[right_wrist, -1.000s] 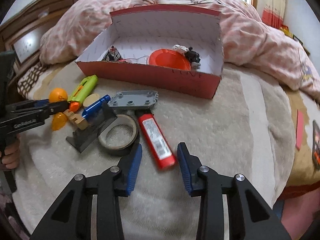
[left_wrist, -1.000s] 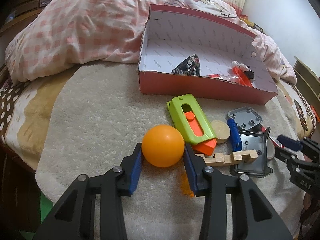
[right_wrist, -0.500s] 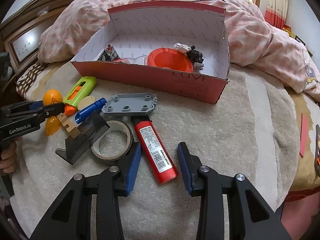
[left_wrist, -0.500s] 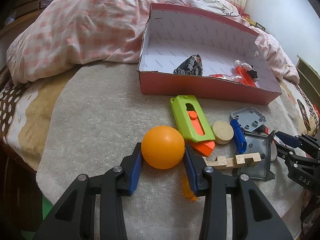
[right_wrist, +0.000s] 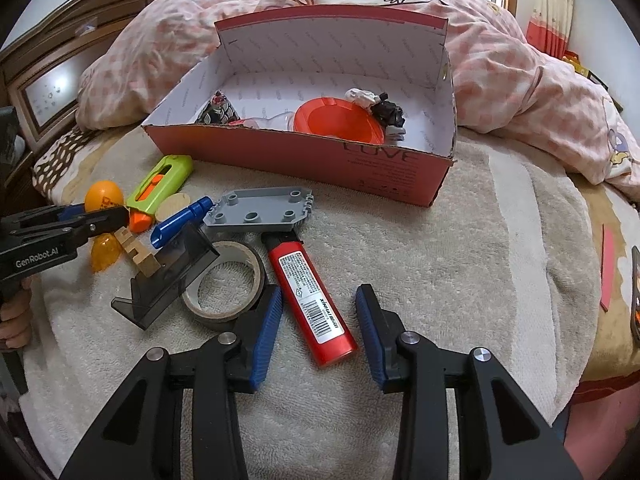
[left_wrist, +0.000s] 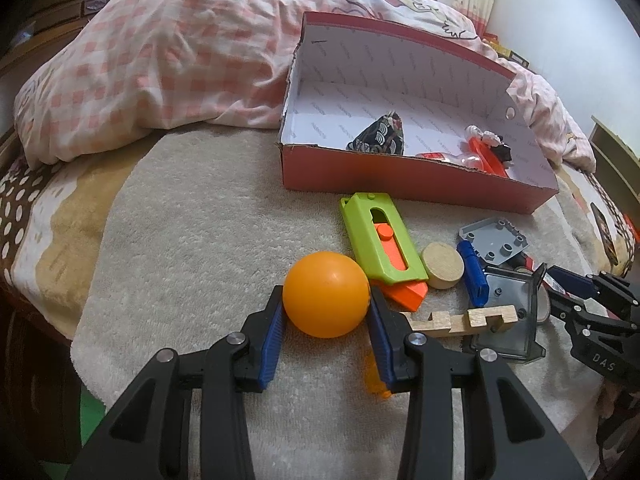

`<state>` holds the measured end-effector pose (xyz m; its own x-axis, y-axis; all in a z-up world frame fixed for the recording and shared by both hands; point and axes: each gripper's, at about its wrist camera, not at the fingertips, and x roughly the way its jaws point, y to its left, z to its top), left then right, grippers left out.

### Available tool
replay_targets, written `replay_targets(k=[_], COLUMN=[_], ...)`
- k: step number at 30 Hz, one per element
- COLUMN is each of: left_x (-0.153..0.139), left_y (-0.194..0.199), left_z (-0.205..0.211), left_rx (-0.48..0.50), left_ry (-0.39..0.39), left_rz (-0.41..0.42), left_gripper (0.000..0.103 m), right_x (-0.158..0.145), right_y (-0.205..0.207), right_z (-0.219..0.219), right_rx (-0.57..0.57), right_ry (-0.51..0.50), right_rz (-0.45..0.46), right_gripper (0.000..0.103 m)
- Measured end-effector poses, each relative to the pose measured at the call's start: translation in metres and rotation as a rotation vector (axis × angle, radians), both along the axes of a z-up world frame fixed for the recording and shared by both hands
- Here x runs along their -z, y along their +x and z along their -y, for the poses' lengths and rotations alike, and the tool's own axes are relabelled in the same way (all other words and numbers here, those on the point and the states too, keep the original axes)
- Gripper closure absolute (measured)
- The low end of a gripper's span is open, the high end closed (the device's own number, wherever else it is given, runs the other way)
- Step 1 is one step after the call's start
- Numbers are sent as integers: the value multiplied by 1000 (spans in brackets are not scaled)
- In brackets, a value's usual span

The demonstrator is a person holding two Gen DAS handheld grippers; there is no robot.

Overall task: Organize objects
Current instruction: 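Grasp the orange ball with the left gripper while the right gripper grasps the red cylinder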

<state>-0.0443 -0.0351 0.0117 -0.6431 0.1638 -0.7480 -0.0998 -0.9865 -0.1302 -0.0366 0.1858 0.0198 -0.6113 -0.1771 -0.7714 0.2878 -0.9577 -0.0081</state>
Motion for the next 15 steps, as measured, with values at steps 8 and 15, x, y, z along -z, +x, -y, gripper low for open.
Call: replay_targets(k=[8, 15], left_x=[-13, -22], left_y=[11, 17], left_z=[-3, -7], left_rx=[8, 29], left_ry=[-18, -20], left_rz=[-63, -80], left_gripper=[65, 65], right_x=[-2, -6], right_y=[4, 13], right_z=[3, -8], right_rx=[8, 32], right_ry=[26, -39], right_rz=[-18, -13], right_gripper=[78, 82])
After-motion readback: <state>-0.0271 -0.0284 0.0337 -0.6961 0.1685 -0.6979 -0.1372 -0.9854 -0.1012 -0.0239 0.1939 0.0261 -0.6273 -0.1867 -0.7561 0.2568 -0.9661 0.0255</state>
